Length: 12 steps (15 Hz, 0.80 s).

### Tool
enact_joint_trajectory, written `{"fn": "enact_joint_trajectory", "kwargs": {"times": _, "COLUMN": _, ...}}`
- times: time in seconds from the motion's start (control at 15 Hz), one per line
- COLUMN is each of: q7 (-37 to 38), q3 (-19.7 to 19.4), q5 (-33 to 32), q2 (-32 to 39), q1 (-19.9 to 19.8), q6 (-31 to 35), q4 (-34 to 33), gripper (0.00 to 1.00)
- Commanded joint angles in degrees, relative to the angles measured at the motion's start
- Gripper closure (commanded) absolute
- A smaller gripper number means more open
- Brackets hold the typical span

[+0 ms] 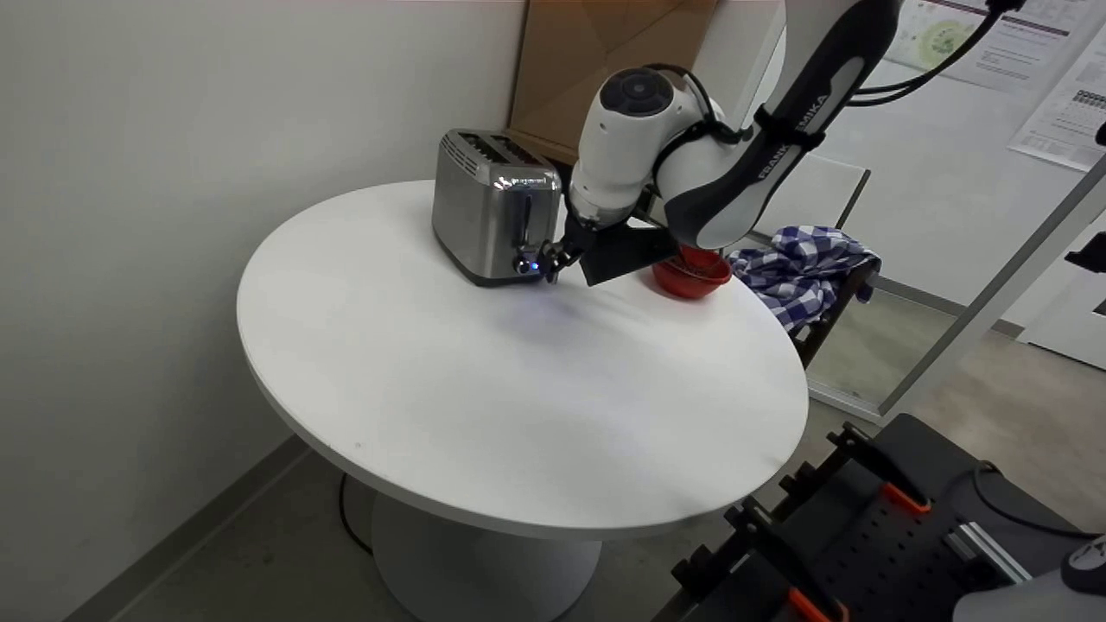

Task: Press a button on the toaster

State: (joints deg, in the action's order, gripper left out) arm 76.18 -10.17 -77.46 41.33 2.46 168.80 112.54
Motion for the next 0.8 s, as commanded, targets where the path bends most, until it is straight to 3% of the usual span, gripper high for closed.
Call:
{"fn": "enact_joint_trajectory", "kwargs": {"times": 0.0, "q7": 2.26, "q3": -0.6, "q5": -1.4, "q2": 4.85, "q1": 0.17, "q6": 1.62, "q4": -5.59, "gripper": 0.0}}
{"fn": "enact_joint_trajectory", "kwargs": {"times": 0.33, "q7": 4.24, "q3": -1.47, "q5": -3.1, "q2": 6.83, "q1": 0.48, "q6": 2.8, "q4": -8.92, "gripper": 0.0}}
{"fn": "enact_joint_trajectory", "kwargs": {"times": 0.73, "q7": 8.51, "q3": -2.81, "q5": -8.21, "q2": 5.36, "q1": 0.65, "q6": 6.83, "q4": -8.28, "gripper": 0.0}}
